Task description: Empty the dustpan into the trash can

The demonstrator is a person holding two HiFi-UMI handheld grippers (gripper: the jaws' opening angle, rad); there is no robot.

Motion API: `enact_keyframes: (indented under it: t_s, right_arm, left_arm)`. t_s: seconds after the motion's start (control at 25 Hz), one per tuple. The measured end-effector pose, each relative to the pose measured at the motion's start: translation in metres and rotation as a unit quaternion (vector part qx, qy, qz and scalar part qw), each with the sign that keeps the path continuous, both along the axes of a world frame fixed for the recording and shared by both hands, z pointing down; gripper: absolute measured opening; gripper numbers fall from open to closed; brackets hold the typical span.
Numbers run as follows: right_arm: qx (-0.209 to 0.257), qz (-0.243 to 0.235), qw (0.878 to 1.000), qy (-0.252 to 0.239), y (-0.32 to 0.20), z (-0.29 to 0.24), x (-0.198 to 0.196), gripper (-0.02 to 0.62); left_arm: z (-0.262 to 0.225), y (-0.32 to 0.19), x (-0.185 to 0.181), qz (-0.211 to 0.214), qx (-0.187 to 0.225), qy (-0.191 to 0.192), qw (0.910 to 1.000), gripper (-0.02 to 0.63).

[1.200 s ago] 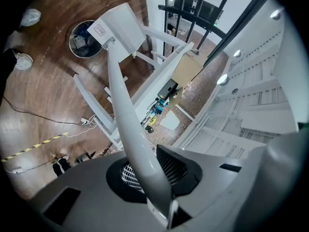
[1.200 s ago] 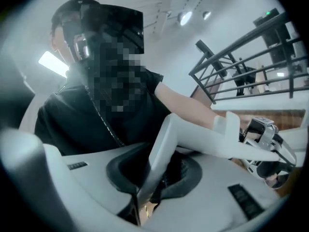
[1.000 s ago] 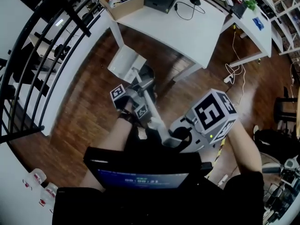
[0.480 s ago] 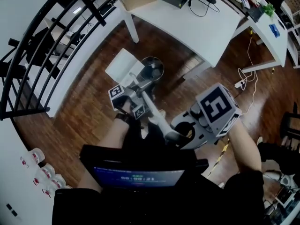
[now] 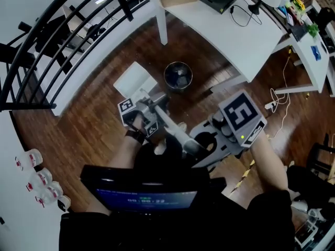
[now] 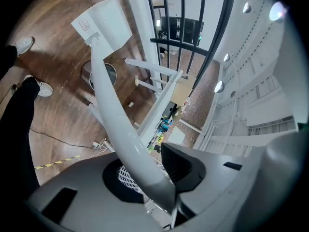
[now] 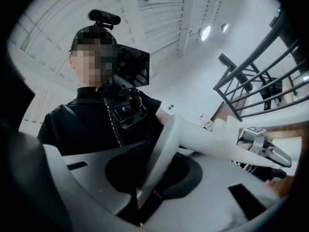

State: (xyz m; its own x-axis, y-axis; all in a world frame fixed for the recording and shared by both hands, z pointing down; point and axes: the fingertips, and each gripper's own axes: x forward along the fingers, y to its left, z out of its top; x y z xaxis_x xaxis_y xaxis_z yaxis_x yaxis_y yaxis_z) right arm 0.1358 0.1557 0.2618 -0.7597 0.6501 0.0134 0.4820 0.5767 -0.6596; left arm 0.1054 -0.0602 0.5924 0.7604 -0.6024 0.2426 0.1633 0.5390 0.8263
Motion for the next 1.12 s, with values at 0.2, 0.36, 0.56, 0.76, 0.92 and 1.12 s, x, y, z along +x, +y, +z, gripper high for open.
enact_keyframes:
  t_s: [0.2,0.36,0.56,0.76,0.92,1.12]
  right_arm:
    - [-0.013,-0.008,1.0,0.001,-0.001,-0.005,-0.038,0.075]
    - [-0.017,-0.019,1.0,0.007,0.0,-0.008,-0.074,0.075]
    - [-0.012,-0.022,1.0,0.013,0.002,-0.01,-0.118,0.075]
    - [-0.011,-0.008,1.0,0.011,-0.001,-0.016,-0.151,0.077]
    - [-0.006,0.015,1.0,0.009,-0.002,-0.017,-0.182,0.077]
    - [-0.009,0.04,0.999,0.016,-0.003,-0.015,-0.206,0.077]
  left_arm:
    - [-0.007,0.005,-0.04,0.014,0.027,0.006,0.9995,0.126]
    - [-0.011,0.012,-0.076,0.022,0.034,0.015,0.9991,0.14]
    - [-0.02,0.016,-0.123,0.0,0.049,0.057,0.9972,0.2]
    - [-0.034,0.014,-0.16,-0.017,0.075,0.092,0.9929,0.215]
    - [-0.044,0.014,-0.191,-0.009,0.1,0.099,0.99,0.215]
    - [-0.048,0.02,-0.209,0.025,0.116,0.095,0.9884,0.215]
